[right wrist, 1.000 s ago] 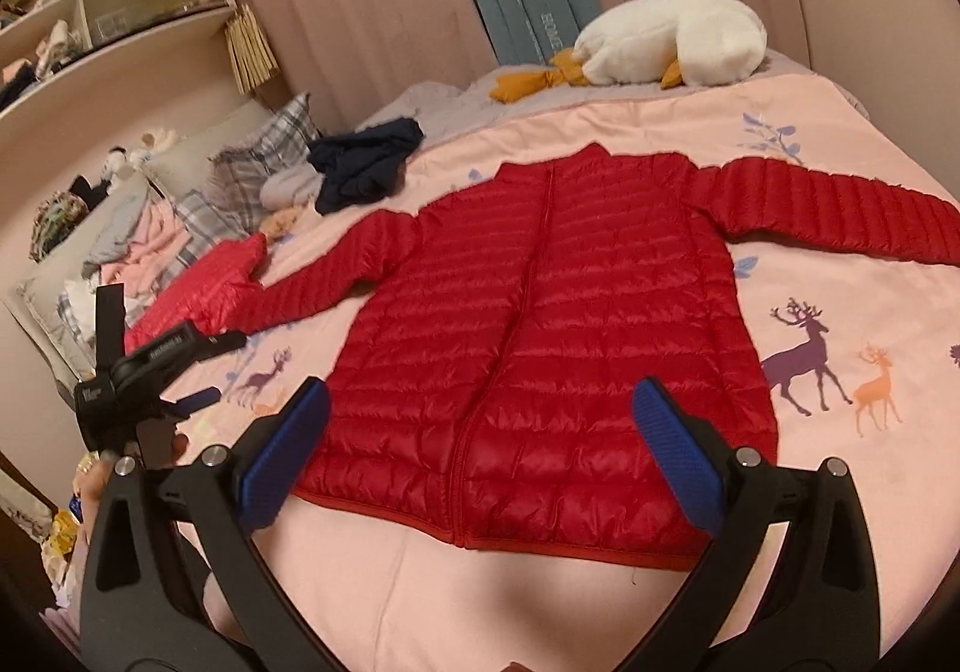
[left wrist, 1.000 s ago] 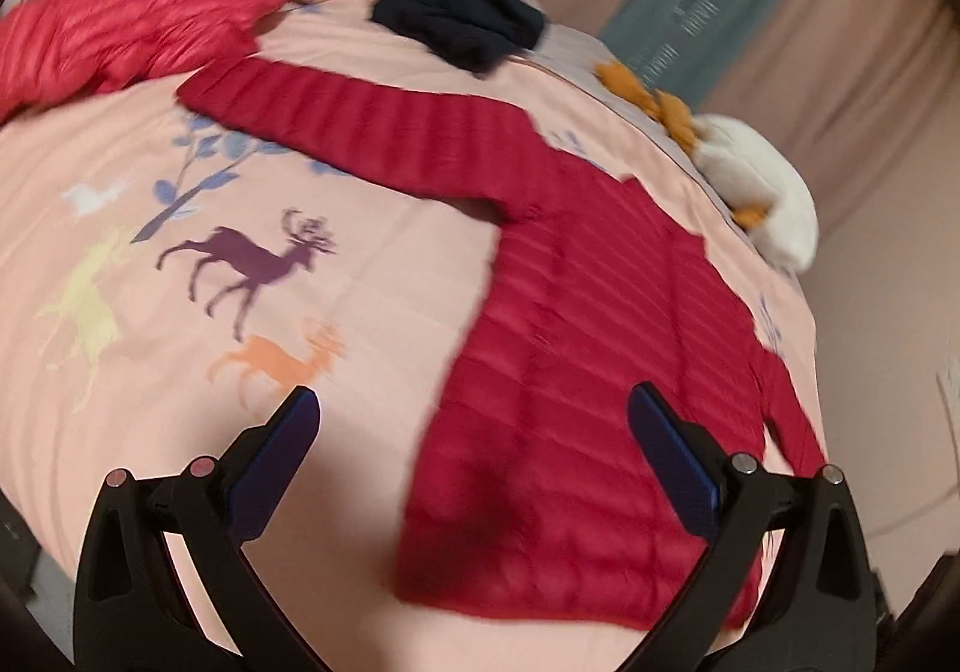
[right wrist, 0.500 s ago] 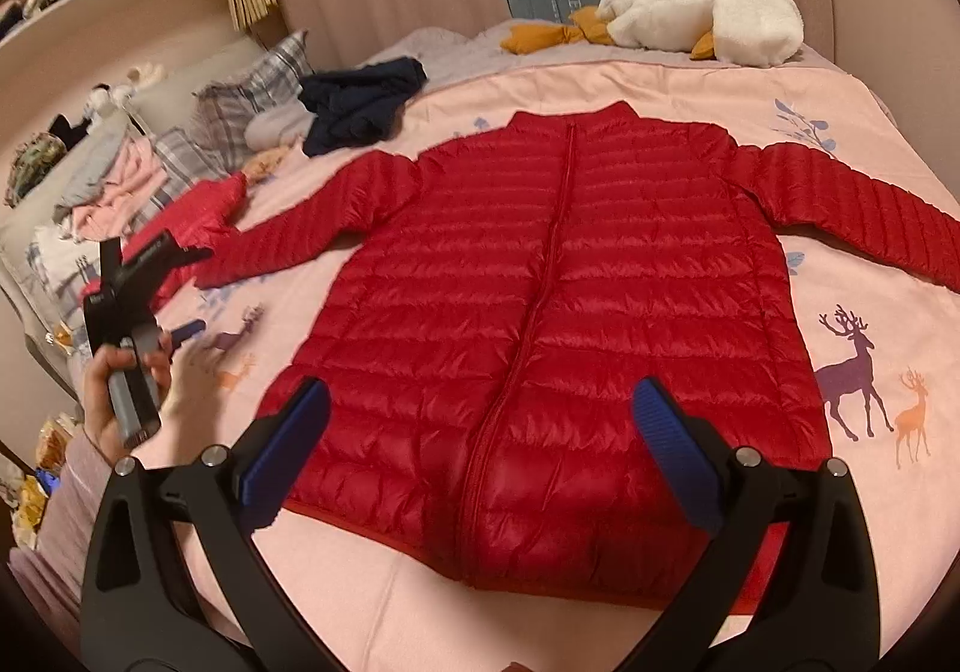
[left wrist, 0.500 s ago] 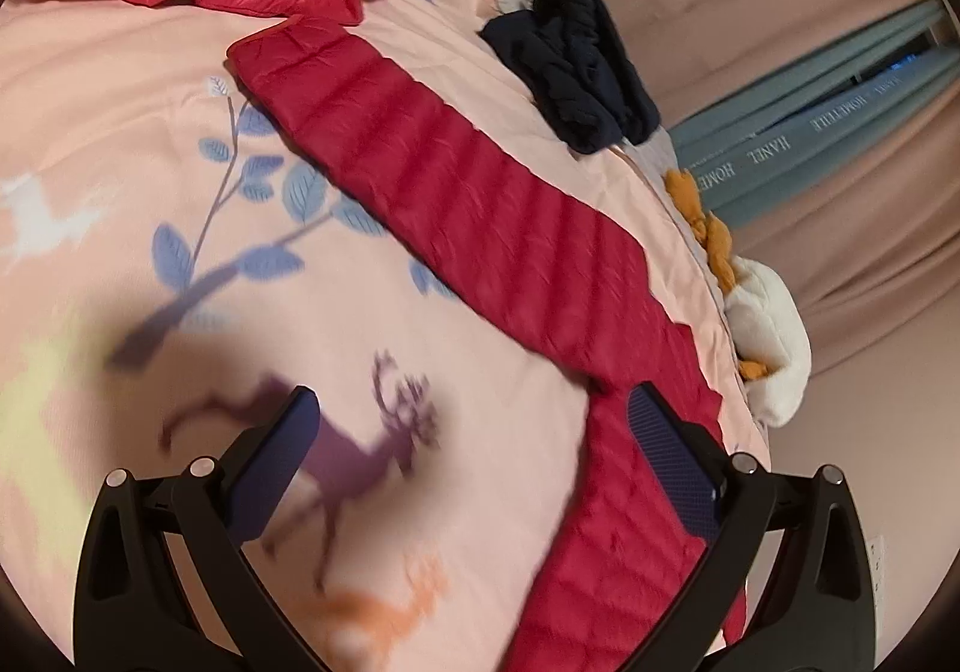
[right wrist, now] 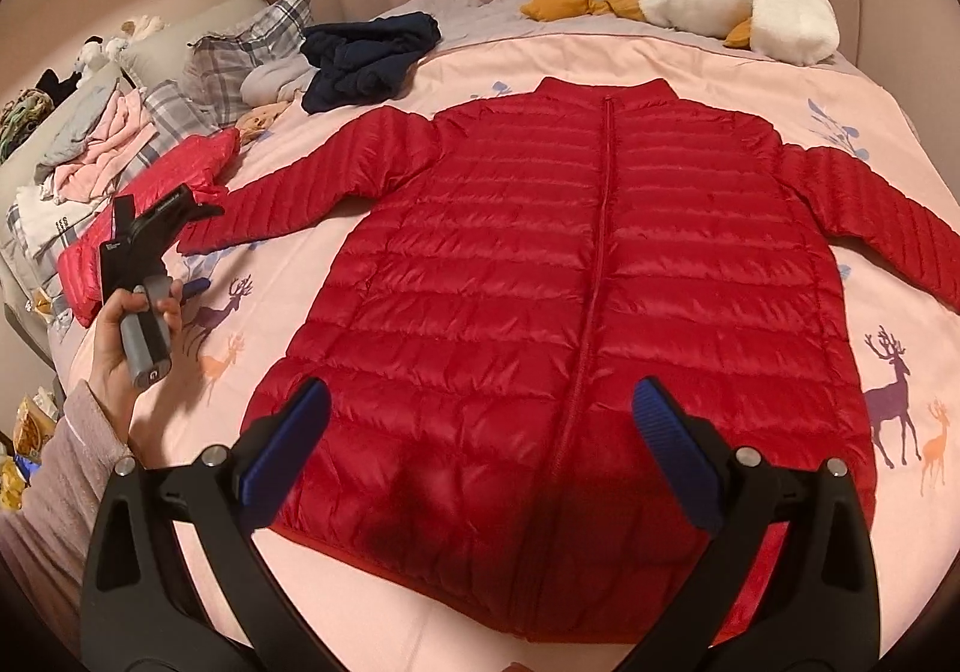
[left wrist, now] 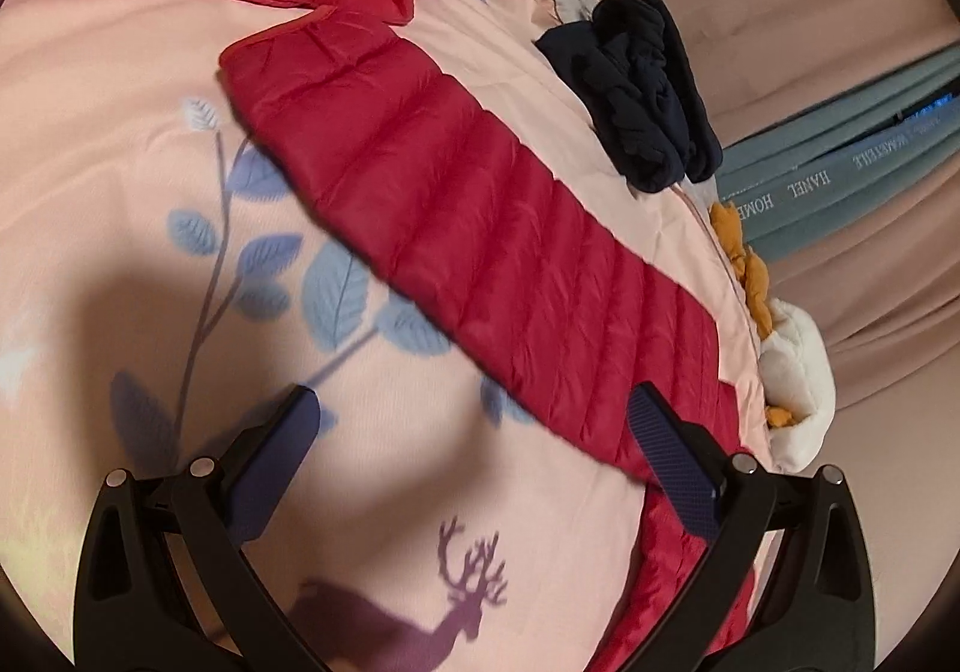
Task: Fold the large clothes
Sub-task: 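Move the left tool to a red jacket sleeve cuff and grasp it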
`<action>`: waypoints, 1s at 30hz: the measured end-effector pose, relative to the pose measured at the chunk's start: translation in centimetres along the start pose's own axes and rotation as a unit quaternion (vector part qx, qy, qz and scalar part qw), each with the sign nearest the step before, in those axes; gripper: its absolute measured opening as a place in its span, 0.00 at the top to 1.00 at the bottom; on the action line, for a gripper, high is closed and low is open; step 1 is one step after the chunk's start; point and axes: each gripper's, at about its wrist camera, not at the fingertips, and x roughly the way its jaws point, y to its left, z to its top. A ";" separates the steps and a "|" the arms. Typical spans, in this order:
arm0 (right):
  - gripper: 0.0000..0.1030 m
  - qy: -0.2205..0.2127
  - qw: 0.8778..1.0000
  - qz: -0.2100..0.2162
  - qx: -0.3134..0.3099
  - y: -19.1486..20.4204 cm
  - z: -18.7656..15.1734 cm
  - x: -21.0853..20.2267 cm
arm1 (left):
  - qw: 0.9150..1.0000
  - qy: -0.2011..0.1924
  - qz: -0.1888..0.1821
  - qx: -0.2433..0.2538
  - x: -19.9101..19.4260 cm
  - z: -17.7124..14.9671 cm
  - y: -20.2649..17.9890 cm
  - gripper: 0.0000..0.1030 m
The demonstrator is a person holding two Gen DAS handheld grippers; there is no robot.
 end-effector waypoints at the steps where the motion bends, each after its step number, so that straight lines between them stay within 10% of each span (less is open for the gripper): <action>1: 0.02 0.000 1.000 0.002 0.003 0.1 0.0 0.2 | 1.000 -0.001 -0.004 -0.008 0.2 0.4 0.2 0.01; 26: 0.02 0.009 1.000 -0.024 0.010 -1.9 0.9 1.6 | 0.997 -0.019 -0.022 -0.071 3.8 6.9 0.6 0.01; 30: 0.02 0.009 1.000 -0.023 0.014 -2.3 0.9 1.7 | 0.998 -0.033 0.012 -0.054 3.8 6.6 0.4 0.33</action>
